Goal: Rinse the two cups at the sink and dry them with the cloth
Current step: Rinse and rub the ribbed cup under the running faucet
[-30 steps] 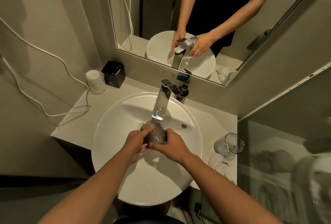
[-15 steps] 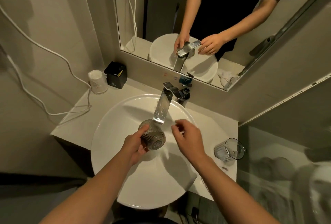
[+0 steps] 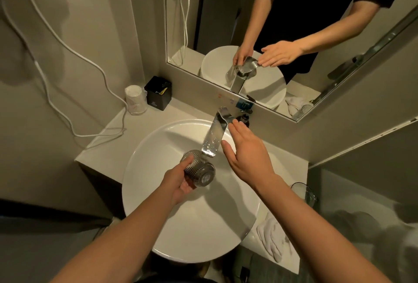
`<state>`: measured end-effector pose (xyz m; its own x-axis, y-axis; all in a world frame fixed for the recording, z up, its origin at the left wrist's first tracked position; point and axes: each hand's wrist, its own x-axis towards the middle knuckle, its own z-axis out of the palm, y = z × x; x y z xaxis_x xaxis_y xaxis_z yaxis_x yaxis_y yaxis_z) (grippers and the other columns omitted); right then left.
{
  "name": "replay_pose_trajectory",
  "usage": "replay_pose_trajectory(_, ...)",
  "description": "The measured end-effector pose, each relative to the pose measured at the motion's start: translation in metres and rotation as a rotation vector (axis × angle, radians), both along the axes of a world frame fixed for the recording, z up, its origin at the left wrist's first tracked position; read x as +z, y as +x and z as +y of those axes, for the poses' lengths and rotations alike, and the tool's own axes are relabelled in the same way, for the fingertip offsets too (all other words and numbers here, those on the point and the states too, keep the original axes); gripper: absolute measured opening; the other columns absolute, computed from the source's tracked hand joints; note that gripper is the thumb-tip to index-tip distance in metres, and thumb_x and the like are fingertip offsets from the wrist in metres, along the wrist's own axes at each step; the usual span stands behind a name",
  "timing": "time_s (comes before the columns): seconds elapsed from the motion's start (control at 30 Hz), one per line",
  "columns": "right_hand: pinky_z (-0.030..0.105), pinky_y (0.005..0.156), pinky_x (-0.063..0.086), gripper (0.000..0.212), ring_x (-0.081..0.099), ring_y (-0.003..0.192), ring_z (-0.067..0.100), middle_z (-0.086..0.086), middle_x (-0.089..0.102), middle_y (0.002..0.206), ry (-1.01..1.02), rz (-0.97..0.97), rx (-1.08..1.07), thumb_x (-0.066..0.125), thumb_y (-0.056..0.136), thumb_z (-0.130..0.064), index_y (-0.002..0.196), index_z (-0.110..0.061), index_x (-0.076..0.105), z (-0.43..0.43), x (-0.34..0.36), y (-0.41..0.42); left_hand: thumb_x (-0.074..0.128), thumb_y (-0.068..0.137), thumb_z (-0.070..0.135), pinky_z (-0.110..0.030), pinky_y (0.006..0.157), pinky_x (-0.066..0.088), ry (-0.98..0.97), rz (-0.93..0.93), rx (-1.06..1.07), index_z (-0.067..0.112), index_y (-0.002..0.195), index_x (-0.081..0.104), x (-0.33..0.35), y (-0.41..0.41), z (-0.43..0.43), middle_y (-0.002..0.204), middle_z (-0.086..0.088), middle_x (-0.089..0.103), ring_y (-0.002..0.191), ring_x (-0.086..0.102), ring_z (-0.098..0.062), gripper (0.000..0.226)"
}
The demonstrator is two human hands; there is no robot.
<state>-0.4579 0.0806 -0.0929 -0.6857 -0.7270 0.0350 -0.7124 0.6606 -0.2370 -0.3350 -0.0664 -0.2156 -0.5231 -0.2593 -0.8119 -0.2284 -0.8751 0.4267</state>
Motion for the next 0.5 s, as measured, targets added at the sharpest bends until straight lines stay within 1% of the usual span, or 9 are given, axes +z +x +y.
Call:
replay_pose_trajectory(0.1, 0.036, 0.126, 0.021, 0.067, 0.022, 0.157, 0.019, 0.003, 0.026, 0.169, 0.017, -0.032, 0.002, 0.039, 0.106, -0.052, 0.162, -0.016, 0.029, 0.006, -0.006, 0.009, 0.092, 0.067, 0.032, -0.061, 0.099, 0.055, 0.012, -0.014, 0.017, 0.005, 0.129, 0.066, -0.003, 0.003, -0.001, 0.115, -0.022, 0.076, 0.106, 0.074, -0.041, 0.072)
replay_pose_trajectory(0.17, 0.036, 0.126, 0.023, 0.066, 0.025, 0.156, 0.019, 0.003, 0.029, 0.168, 0.014, -0.035, -0.006, 0.040, 0.106, -0.052, 0.160, -0.016, 0.032, 0.005, -0.003, 0.008, 0.094, 0.060, 0.033, -0.058, 0.096, 0.057, 0.031, -0.009, 0.015, 0.005, 0.129, 0.066, -0.003, 0.004, -0.001, 0.116, -0.022, 0.076, 0.106, 0.074, -0.041, 0.079)
replay_pose_trajectory(0.23, 0.037, 0.124, 0.027, 0.065, 0.030, 0.154, 0.020, 0.003, 0.035, 0.166, 0.016, -0.026, -0.028, 0.042, 0.105, -0.053, 0.158, -0.016, 0.038, 0.002, 0.002, 0.008, 0.094, 0.059, 0.034, -0.055, 0.090, 0.060, 0.039, -0.015, 0.005, 0.004, 0.128, 0.066, -0.003, 0.003, -0.002, 0.115, -0.022, 0.077, 0.105, 0.075, -0.041, 0.080)
replay_pose_trajectory(0.27, 0.038, 0.123, 0.029, 0.064, 0.033, 0.153, 0.021, 0.004, 0.039, 0.164, 0.010, -0.023, -0.042, 0.042, 0.105, -0.053, 0.157, -0.016, 0.041, 0.001, 0.004, 0.010, 0.093, 0.061, 0.034, -0.054, 0.088, 0.061, 0.042, -0.019, 0.004, 0.004, 0.128, 0.066, -0.003, 0.003, -0.003, 0.115, -0.021, 0.077, 0.105, 0.075, -0.040, 0.078)
replay_pose_trajectory(0.33, 0.039, 0.120, 0.034, 0.060, 0.039, 0.149, 0.022, 0.004, 0.046, 0.159, -0.030, -0.023, -0.063, 0.045, 0.104, -0.050, 0.153, -0.016, 0.047, 0.002, 0.007, 0.018, 0.089, 0.073, 0.032, -0.051, 0.086, 0.062, 0.059, -0.017, 0.001, 0.004, 0.130, 0.065, 0.001, 0.004, -0.004, 0.116, -0.021, 0.076, 0.107, 0.075, -0.039, 0.068)
replay_pose_trajectory(0.4, 0.040, 0.114, 0.040, 0.054, 0.048, 0.143, 0.023, 0.005, 0.055, 0.152, -0.076, -0.004, -0.059, 0.050, 0.103, -0.046, 0.147, -0.016, 0.054, 0.006, 0.009, 0.029, 0.085, 0.082, 0.031, -0.048, 0.082, 0.062, 0.082, -0.009, 0.003, 0.004, 0.131, 0.065, 0.003, 0.004, -0.005, 0.118, -0.021, 0.076, 0.108, 0.074, -0.038, 0.060)
replay_pose_trajectory(0.47, 0.040, 0.104, 0.047, 0.045, 0.059, 0.128, 0.026, 0.004, 0.066, 0.136, -0.113, 0.027, -0.056, 0.053, 0.101, -0.043, 0.135, -0.016, 0.064, 0.011, 0.008, 0.042, 0.082, 0.085, 0.031, -0.047, 0.080, 0.063, 0.095, 0.004, -0.004, 0.003, 0.130, 0.064, 0.003, 0.006, -0.005, 0.118, -0.021, 0.076, 0.109, 0.074, -0.038, 0.056)
replay_pose_trajectory(0.5, 0.040, 0.097, 0.049, 0.040, 0.063, 0.118, 0.027, 0.003, 0.070, 0.125, -0.130, 0.042, -0.059, 0.054, 0.100, -0.043, 0.127, -0.016, 0.068, 0.014, 0.006, 0.049, 0.082, 0.085, 0.030, -0.048, 0.084, 0.062, 0.093, 0.010, -0.014, 0.002, 0.130, 0.064, 0.002, 0.007, -0.006, 0.118, -0.022, 0.075, 0.109, 0.074, -0.038, 0.056)
